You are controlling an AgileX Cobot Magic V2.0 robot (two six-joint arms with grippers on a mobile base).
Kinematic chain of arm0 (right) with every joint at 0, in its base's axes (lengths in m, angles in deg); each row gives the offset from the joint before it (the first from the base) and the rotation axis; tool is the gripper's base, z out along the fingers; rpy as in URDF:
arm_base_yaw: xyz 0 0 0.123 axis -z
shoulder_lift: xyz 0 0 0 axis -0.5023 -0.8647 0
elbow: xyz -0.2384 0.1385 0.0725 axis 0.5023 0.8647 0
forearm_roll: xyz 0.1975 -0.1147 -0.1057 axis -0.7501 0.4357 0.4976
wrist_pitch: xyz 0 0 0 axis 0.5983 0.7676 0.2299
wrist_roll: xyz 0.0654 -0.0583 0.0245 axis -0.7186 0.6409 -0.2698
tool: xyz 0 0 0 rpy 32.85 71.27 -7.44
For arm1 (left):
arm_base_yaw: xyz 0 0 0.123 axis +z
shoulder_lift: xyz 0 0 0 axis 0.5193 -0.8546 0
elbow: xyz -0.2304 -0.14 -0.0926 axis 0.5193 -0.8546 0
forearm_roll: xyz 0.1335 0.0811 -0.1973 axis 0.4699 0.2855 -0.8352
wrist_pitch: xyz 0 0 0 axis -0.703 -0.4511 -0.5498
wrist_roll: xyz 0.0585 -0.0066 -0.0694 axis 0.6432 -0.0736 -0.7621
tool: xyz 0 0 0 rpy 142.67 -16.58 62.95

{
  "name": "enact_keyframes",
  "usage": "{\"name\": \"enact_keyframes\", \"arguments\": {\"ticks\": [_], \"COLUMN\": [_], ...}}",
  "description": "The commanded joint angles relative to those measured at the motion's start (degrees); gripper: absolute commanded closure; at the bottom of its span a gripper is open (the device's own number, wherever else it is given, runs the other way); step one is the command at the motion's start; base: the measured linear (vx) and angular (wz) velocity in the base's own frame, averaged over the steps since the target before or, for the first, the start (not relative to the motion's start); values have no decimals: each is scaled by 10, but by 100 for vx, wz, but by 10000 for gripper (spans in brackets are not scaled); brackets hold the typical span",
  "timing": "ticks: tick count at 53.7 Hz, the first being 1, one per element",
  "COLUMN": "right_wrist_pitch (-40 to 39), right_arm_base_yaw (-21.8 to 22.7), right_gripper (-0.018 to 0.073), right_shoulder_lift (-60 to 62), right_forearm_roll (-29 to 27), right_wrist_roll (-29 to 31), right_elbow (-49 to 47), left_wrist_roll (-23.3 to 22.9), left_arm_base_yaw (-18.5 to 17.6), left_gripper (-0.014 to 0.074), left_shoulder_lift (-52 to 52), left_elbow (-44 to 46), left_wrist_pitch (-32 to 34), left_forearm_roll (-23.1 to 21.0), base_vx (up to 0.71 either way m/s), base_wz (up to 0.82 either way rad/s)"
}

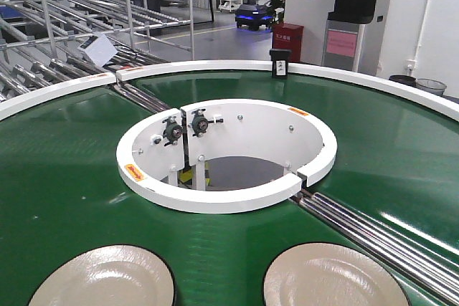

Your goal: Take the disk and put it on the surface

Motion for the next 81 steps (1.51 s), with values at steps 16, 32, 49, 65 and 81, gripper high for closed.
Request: {"name": "enact_keyframes", "arguments": {"ticks": [16, 32, 49, 65, 81], "right_wrist_pitch": [-158, -226, -108, -91, -15], "right_arm_base_yaw": [-1, -1, -1, -1, -1], "right_gripper": [531, 531, 531, 519, 408], "right_shoulder_lift": [-6, -22, -190, -321, -390], "right_forearm_roll": [-19, -8, 68, 68, 67], "right_wrist_roll": [2, 5, 5, 5, 5], "right_elbow": [4, -112, -368, -404, -404], "left_wrist_roll": [-6, 19, 97, 133, 129], "left_arm_base_yaw": [0, 0, 0, 0, 0], "left_gripper": [604, 604, 604, 595, 465], "left_shoulder_lift": [7, 7, -113, -266, -350], "left_elbow": [12, 122, 386, 416, 408], "left_wrist_pitch": [138, 236, 89, 100, 87], "left_forearm_roll": [2, 1, 28, 31, 31], "base_vx": [0, 0, 0, 0, 0], "base_wz": [0, 0, 0, 0, 0]}}
